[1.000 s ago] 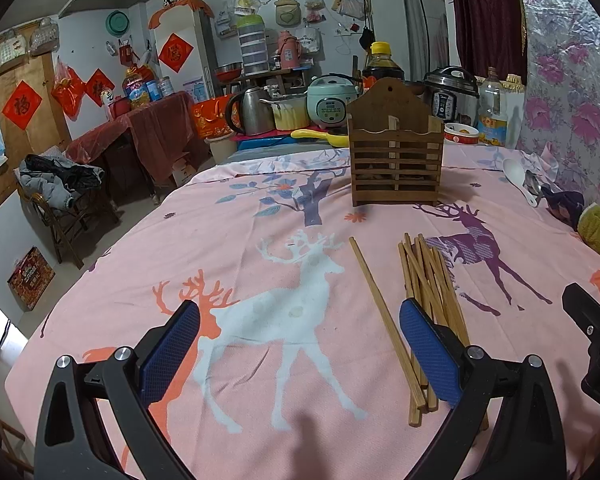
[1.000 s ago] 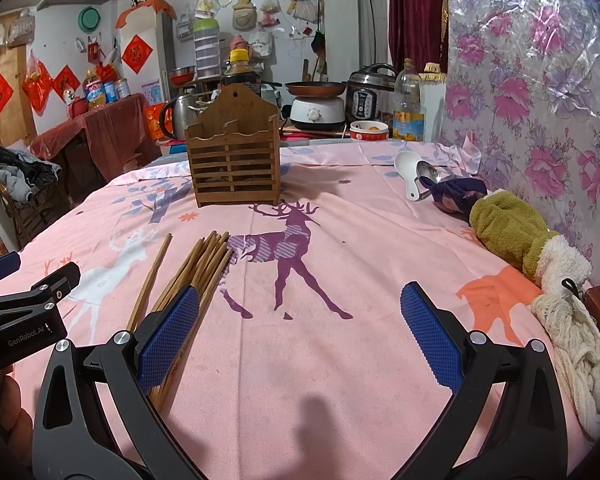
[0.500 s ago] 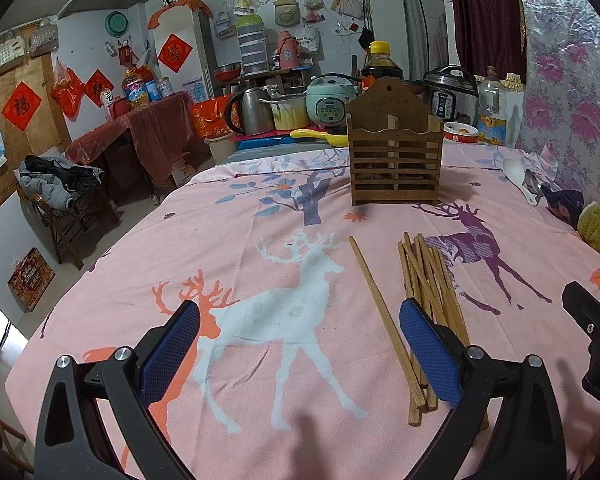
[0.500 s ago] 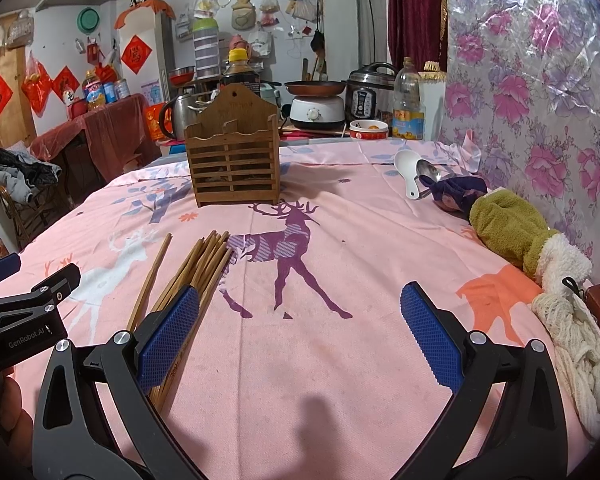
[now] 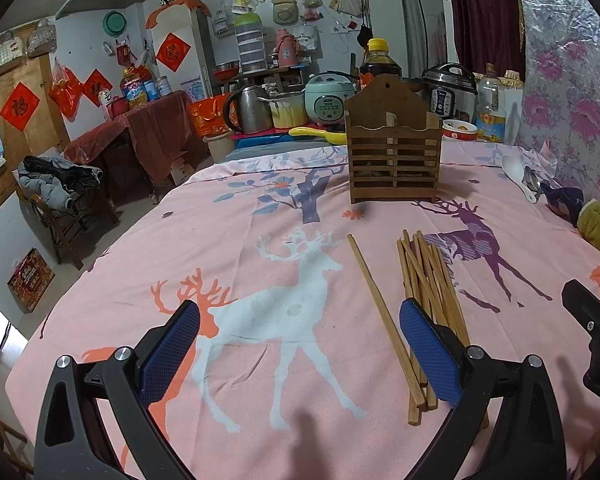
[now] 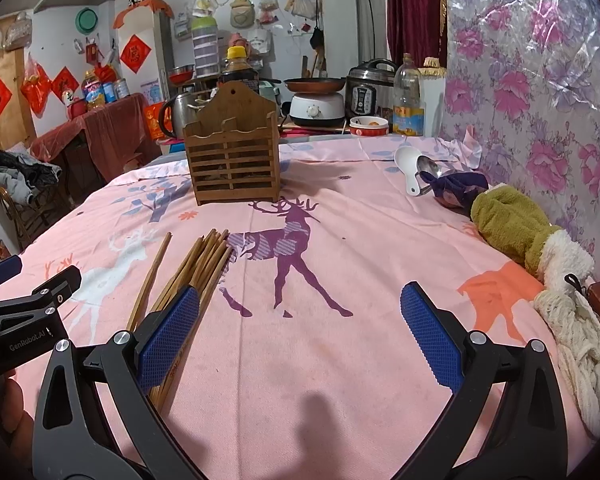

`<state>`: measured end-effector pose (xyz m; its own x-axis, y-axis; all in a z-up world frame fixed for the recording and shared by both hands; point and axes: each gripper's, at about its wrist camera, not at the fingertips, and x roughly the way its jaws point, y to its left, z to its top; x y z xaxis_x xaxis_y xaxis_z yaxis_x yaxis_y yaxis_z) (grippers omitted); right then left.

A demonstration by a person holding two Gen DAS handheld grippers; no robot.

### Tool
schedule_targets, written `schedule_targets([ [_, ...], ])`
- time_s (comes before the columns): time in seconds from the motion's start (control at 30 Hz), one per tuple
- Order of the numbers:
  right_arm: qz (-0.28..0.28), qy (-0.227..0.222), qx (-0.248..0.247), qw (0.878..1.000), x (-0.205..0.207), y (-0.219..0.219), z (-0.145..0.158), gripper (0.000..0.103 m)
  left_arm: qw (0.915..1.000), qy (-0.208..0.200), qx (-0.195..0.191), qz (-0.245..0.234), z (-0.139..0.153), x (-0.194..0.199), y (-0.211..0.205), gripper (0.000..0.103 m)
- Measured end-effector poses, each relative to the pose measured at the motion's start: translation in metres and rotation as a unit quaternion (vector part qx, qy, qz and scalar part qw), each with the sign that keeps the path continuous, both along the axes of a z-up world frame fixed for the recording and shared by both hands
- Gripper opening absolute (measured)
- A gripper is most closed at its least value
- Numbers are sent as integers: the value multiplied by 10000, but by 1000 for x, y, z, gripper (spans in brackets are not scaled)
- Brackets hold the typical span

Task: Organize utensils
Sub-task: 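Move the right tool over the chopstick pile and close on one chopstick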

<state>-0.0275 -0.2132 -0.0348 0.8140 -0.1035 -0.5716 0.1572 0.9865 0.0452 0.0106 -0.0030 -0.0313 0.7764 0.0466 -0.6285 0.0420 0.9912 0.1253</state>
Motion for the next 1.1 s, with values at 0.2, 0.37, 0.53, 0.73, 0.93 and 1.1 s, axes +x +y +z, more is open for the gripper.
schedule_targets([
  [0.2, 19, 23, 9, 10000, -1, -1, -2, 97, 10000, 37, 9, -28, -2, 0, -1, 98],
  [0.37, 118, 386, 188, 9990, 2, 2, -11, 97, 9998, 159, 31, -113, -6, 1, -4, 98],
  [0.53, 330, 1290, 465, 9900, 10, 3, -19, 97, 9965, 796, -4, -241, -19, 18, -3, 98],
  [0.73, 114, 1504, -393, 9878, 12, -6, -25, 97, 9794, 1870, -531, -549, -42, 37, 13, 98],
  [0.93, 47, 1275, 580, 9901, 12, -31, -30, 97, 9686, 2136, -1074, -684, -48, 38, 26, 98],
  [1.1, 79, 1227, 1040, 9870, 12, -41, -31, 97, 9705, 2124, -575, -984, -45, 39, 0, 98],
])
